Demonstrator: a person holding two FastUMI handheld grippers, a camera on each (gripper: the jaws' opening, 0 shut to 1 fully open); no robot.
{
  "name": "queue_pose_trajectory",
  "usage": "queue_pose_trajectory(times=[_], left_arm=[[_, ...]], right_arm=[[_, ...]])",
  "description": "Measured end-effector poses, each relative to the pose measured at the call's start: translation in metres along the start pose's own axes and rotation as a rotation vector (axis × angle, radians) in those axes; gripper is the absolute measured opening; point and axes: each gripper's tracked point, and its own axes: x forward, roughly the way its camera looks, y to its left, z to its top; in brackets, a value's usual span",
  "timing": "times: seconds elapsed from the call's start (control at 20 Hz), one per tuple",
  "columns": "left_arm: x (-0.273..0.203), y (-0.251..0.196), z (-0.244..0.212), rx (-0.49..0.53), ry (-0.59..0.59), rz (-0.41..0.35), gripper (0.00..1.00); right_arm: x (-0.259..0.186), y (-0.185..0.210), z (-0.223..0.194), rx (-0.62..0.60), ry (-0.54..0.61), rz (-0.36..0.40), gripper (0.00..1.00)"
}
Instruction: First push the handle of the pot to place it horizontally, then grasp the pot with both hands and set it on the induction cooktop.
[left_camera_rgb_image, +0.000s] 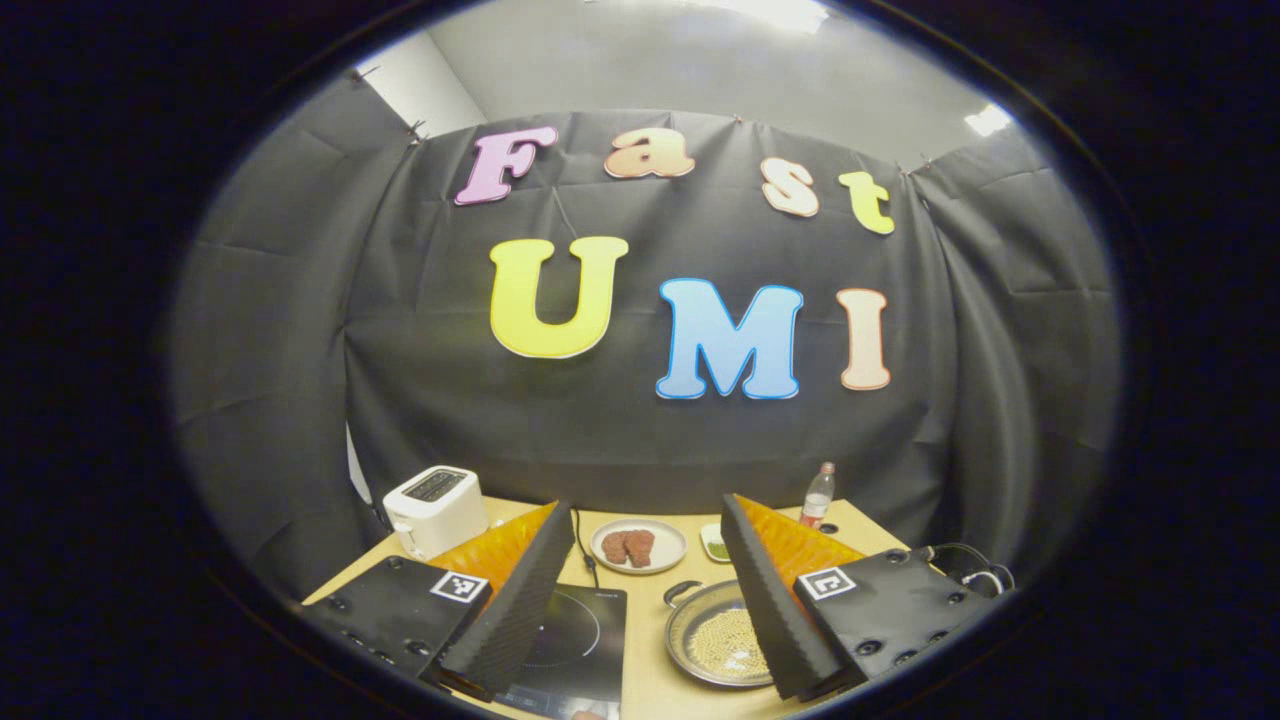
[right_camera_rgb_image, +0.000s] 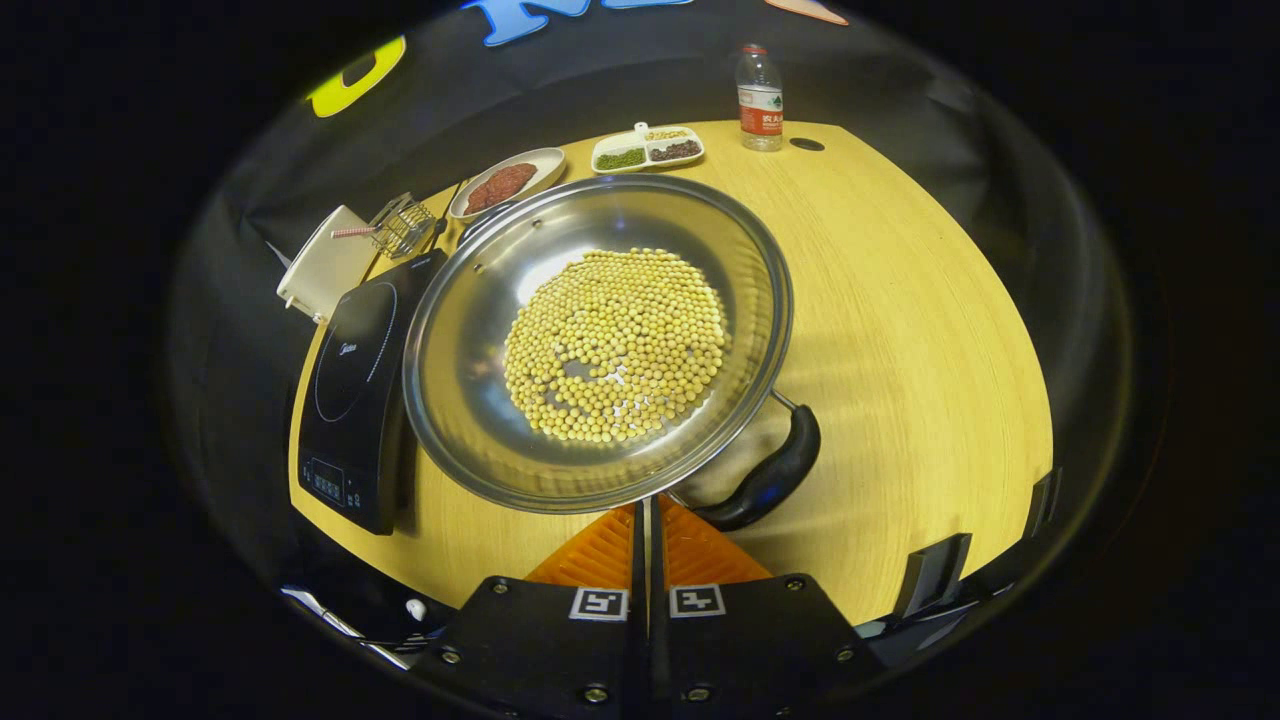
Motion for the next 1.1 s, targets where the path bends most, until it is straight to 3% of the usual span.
queue_pose_trajectory(times=[0.4, 0.9, 1.1], left_arm=[[0.010, -0.011, 0.008, 0.027, -0.008, 0.035, 0.97], [0.018, -0.042, 0.017, 0.060, -0.003, 0.049, 0.95], [0.022, -0.056, 0.018, 0.090, 0.006, 0.050, 0.96]], right_arm=[[0.003, -0.042, 0.021, -0.006, -0.019, -0.030, 0.01], [0.009, -0.089, 0.059, -0.157, -0.085, -0.100, 0.01], [0.016, -0.100, 0.078, -0.157, -0.100, -0.097, 0.01]])
